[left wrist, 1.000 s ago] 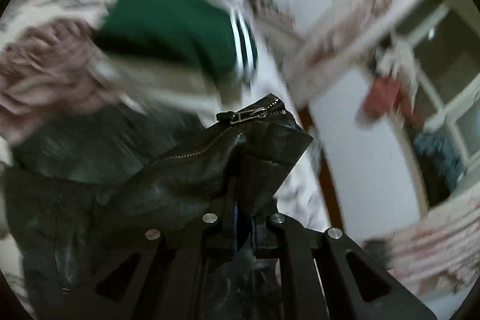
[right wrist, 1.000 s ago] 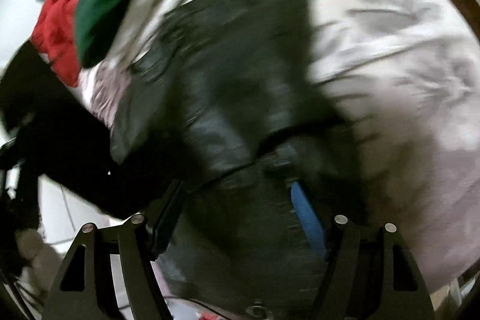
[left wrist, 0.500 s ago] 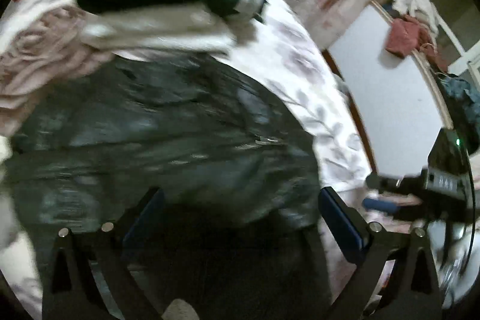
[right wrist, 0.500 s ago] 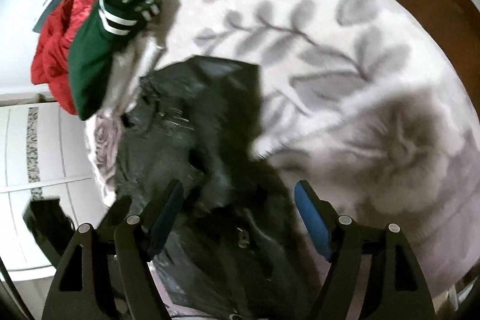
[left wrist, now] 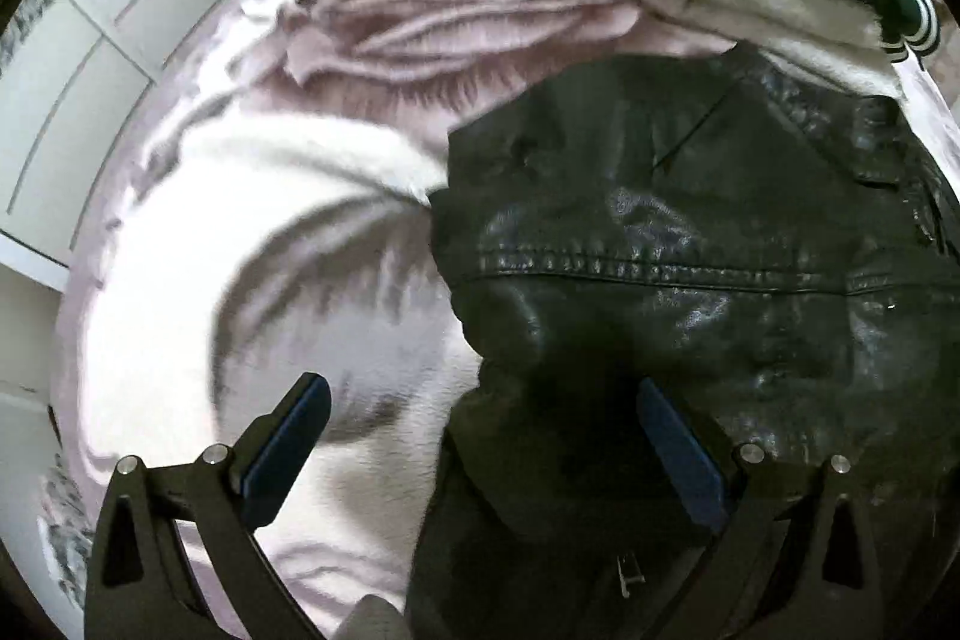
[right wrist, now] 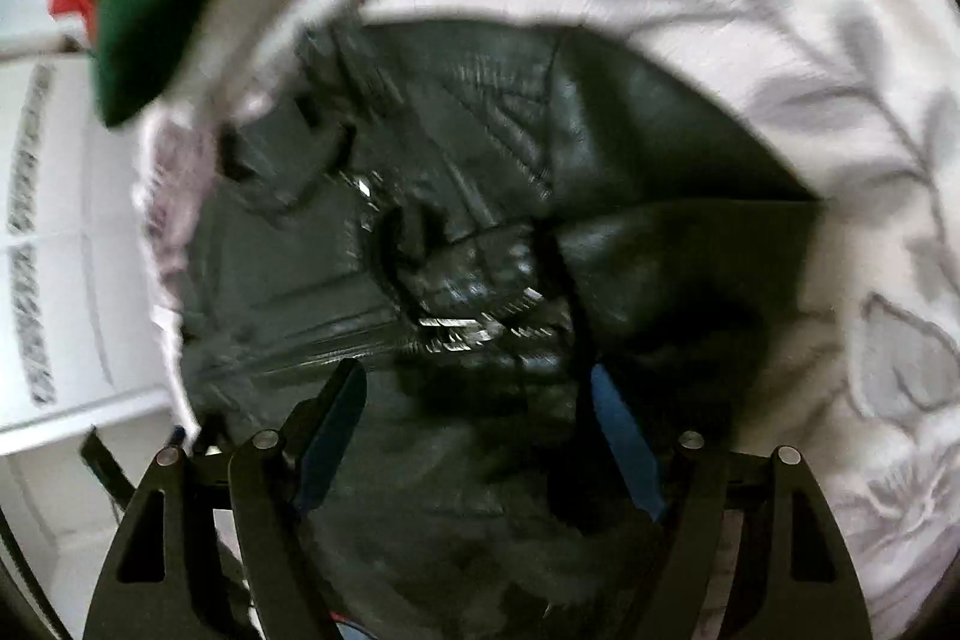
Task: Fold large clothes
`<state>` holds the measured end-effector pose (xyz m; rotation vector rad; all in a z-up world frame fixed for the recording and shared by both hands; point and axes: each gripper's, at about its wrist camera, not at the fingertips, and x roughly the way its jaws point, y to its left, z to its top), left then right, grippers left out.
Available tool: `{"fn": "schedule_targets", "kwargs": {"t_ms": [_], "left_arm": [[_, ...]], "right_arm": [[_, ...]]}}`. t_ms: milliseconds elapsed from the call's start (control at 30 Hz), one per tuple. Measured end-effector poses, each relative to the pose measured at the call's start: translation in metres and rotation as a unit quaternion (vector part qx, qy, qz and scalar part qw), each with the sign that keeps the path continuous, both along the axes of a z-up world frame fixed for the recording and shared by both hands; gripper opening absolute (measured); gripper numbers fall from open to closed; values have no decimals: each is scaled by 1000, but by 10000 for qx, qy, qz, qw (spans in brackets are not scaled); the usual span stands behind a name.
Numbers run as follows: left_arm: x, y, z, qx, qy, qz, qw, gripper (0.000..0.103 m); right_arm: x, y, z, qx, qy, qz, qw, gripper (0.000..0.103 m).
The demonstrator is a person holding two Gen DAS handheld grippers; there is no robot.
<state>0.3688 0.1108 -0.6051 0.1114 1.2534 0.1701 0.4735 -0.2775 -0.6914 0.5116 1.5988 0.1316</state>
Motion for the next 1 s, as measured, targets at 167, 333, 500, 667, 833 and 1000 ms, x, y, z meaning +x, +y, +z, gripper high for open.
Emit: {"fn": "schedule_targets", "kwargs": {"t_ms": [167,333,500,667,833,1000], "left_arm": [[9,-8,-12,-212,101,20,9997,103],[20,-29,-14,-408,99,-243,9988,103],[29,-22,-35,-820,239,-129,9963,103],[27,-3,-28,-1368,346,179,9898,103],[14,-10,5,-693,-33,77,9976,103],[14,1,-26,-1039,133,168,9944,103]], "right_arm": [[-12,-9,51,-362,-577,47,9977,18],[-29,-35,47,-671,-373,-194,9969,16],[-18,-25,-5,-885,219,319,9953,16],[-14,-45,26,-398,449,-269,9978,20],[-28,-31,74,-415,-222,-213,9987,35],[-31,41,43,-1016,-130,667,9925,35]]}}
